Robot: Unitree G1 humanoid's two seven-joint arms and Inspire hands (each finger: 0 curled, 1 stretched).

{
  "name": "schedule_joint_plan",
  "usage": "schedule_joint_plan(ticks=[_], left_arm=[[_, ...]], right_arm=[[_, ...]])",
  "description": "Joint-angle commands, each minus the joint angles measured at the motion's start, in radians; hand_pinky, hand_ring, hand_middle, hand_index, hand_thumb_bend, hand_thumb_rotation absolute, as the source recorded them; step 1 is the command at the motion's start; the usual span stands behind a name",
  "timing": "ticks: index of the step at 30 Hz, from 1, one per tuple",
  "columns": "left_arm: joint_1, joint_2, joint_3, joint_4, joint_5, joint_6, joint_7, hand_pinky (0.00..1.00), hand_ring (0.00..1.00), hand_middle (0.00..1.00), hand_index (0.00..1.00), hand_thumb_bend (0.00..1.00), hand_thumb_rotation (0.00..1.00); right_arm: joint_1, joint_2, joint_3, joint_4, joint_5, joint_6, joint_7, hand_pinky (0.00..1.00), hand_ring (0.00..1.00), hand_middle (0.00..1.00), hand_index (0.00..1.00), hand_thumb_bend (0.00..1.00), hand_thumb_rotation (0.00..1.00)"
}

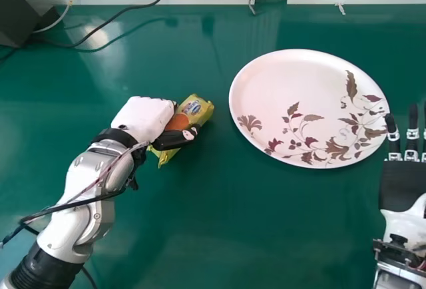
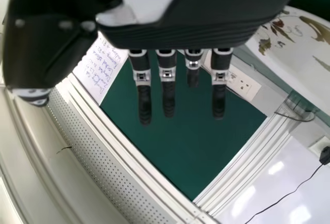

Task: Pick up biscuit and place it in the plate

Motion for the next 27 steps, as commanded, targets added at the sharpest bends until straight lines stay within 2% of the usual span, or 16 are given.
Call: schedule_joint_plan(ticks=[1, 6, 13, 18, 23, 27], left_arm=[[0.100, 0.007, -0.054, 0.053, -0.054, -0.012, -0.109, 0.42, 0.43, 0.47, 0.49, 0.50, 0.00], [0.114, 0.009, -0.033, 0.043, -0.085, -0.026, -0.052, 0.42, 0.43, 0.47, 0.49, 0.50, 0.00], [0.139, -0.003, 0.014, 0.011, -0.140, -0.023, 0.039, 0.41, 0.43, 0.47, 0.49, 0.50, 0.00], [0.128, 0.004, 0.033, -0.010, -0.177, -0.022, 0.043, 0.41, 0.43, 0.47, 0.50, 0.50, 0.00], [0.105, 0.019, 0.040, -0.023, -0.193, -0.020, 0.023, 0.41, 0.43, 0.47, 0.49, 0.50, 0.00], [0.092, 0.023, 0.047, -0.036, -0.210, -0.018, 0.021, 0.41, 0.43, 0.47, 0.49, 0.50, 0.00]], right_arm=[[0.007, 0.103, 0.000, 0.000, 0.008, -0.017, 0.004, 0.65, 0.81, 0.81, 0.75, 0.90, 0.14], [0.009, 0.102, 0.004, -0.001, -0.002, -0.027, -0.008, 0.60, 0.77, 0.78, 0.75, 0.87, 0.16], [0.013, 0.092, 0.007, -0.002, 0.002, -0.024, -0.011, 0.60, 0.76, 0.77, 0.75, 0.81, 0.12], [0.022, 0.095, 0.018, -0.026, -0.024, -0.026, -0.051, 0.57, 0.72, 0.73, 0.72, 0.74, 0.10], [0.025, 0.094, 0.023, -0.038, -0.036, -0.031, -0.073, 0.56, 0.71, 0.72, 0.72, 0.72, 0.10], [0.027, 0.089, 0.023, -0.039, -0.031, -0.032, -0.071, 0.51, 0.66, 0.69, 0.70, 0.72, 0.06]])
